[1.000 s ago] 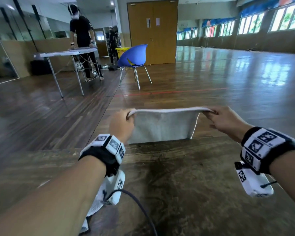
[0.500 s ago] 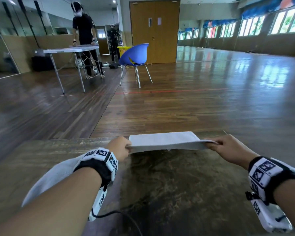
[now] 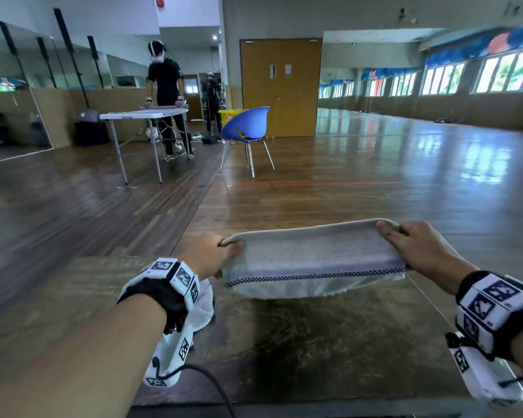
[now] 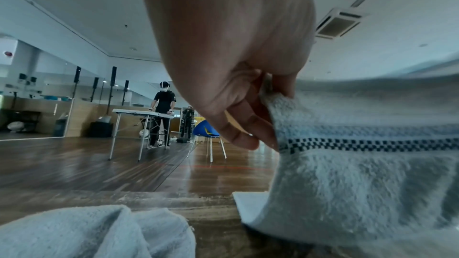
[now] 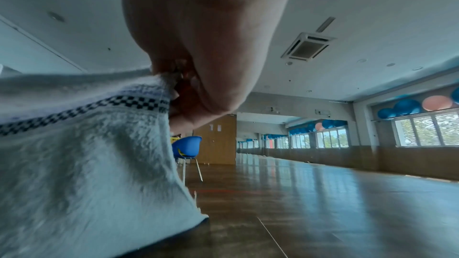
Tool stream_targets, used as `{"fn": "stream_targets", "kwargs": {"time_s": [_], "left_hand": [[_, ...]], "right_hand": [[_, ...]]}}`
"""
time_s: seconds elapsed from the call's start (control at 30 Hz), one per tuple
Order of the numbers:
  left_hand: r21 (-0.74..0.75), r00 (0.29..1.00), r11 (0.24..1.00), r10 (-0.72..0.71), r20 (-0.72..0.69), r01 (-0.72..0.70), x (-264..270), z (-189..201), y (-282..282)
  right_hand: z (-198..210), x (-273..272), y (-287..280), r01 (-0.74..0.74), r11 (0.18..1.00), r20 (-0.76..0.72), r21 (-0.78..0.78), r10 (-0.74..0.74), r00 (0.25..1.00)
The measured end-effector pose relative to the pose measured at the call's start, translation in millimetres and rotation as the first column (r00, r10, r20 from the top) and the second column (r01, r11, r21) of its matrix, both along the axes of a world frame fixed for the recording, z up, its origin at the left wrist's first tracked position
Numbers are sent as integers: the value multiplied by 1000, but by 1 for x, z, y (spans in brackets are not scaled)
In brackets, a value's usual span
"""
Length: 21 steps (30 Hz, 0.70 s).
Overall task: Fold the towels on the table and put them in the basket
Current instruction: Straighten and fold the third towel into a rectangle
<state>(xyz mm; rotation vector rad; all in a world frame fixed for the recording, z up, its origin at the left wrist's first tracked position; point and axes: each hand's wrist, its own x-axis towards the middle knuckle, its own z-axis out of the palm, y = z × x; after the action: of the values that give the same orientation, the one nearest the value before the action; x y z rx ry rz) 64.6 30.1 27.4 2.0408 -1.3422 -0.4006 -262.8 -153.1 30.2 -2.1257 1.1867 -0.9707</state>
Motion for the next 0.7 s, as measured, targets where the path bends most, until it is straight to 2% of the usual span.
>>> {"fn": "stream_targets", "kwargs": {"time_s": [0.1, 0.2, 0.27, 0.37, 0.43, 0.47, 0.53, 0.63, 0.7], "left_hand": [[51, 1000, 999, -13, 11, 12, -5, 8, 11], [261, 991, 961, -56, -124, 87, -12, 8, 24], [409, 964, 897, -61, -259, 167, -17, 5, 33], [589, 915, 760, -18, -403, 274, -26, -1, 44], [647, 912, 710, 16, -409, 278, -28, -8, 45], [648, 918, 713, 16, -395, 266, -28, -13, 43], [601, 956, 770, -36, -292, 213, -24, -26, 35], [435, 995, 895, -76, -65, 97, -17, -49, 22], [311, 999, 950, -33, -29, 41, -12, -65, 14]], "right_hand": [[11, -4, 16, -32, 994, -17, 108, 34, 999], [12, -16, 35, -105, 928, -46, 357, 130, 991], [6, -30, 42, -158, 818, -112, 553, 260, 959], [-4, -43, 51, -166, 565, -167, 808, 491, 855], [-14, -44, 54, -150, 517, -178, 843, 530, 829], [-20, -43, 54, -148, 536, -182, 831, 515, 838], [-35, -37, 53, -147, 633, -177, 760, 419, 891], [-62, -23, 45, -85, 815, -144, 573, 203, 969], [-81, -16, 36, -28, 881, -100, 472, 86, 991]]}}
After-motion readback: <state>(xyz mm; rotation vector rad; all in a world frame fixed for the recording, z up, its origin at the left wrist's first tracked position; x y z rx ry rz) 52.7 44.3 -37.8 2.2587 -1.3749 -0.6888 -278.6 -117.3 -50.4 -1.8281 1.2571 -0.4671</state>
